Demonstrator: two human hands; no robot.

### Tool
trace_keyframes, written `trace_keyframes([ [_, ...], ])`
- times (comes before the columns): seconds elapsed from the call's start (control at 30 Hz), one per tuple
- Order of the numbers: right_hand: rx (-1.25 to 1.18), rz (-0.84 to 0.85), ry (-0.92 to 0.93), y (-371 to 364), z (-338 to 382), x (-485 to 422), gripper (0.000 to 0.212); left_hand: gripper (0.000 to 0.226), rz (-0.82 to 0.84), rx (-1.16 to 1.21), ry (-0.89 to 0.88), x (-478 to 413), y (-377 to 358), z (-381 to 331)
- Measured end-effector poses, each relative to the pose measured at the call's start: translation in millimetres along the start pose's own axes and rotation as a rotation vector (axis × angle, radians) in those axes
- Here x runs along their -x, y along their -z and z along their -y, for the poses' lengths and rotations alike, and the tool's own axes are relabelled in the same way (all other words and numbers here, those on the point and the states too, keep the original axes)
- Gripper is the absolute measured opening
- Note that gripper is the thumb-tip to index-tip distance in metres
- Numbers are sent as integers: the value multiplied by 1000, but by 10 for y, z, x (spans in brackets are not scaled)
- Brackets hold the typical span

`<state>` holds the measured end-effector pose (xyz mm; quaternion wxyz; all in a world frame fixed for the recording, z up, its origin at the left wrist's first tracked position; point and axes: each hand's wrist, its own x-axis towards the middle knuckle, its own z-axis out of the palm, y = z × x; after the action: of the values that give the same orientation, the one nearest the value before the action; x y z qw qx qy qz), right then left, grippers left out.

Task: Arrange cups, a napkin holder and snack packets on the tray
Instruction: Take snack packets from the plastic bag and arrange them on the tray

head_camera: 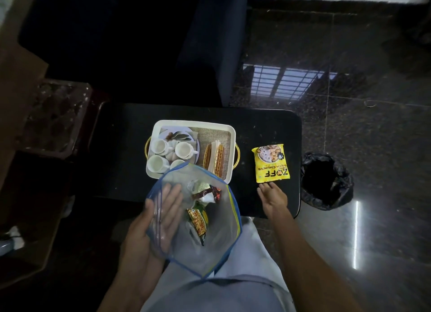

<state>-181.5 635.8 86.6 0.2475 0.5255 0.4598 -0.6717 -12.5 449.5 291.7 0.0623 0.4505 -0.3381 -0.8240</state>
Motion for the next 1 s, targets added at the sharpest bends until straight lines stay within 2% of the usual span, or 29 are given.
trace_keyframes([
  [0.13,100,150,276,32,129,769,32,54,68,-67,2,16,71,-190],
  [0.2,205,266,502,43,186,1296,19,52,88,-117,0,20,104,-271],
  [0.27,423,442,796,17,208,1892,10,50,106,-144,-1,24,149,-349],
  [0.4,1013,793,1269,-186,75,2615,12,43,132,-111,18,47,184,-480],
  [0.47,1418,911,1367,-407,-90,2654,16,42,161,-103,7,69,211,-541],
  [0.57,2030,1023,1426,-736,-425,2408,35,45,195,-158,-15,80,268,-622],
  [0.67,2415,1106,1720,-930,-756,2206,35,45,235,-224,-44,72,341,-701],
  [0.73,2540,1157,1923,-996,-946,2122,34,44,236,-259,-70,72,385,-751],
  [0.8,2550,1143,2096,-1047,-1101,2046,40,37,209,-297,-76,66,439,-797],
  [0.87,2575,1085,2172,-1092,-1220,1979,45,36,199,-291,-53,56,504,-840],
  [0.93,2609,1042,2209,-1140,-1273,1977,40,38,197,-239,-22,34,577,-902],
  [1.0,2627,1080,2187,-1169,-1275,1984,37,42,201,-194,-12,19,643,-968],
])
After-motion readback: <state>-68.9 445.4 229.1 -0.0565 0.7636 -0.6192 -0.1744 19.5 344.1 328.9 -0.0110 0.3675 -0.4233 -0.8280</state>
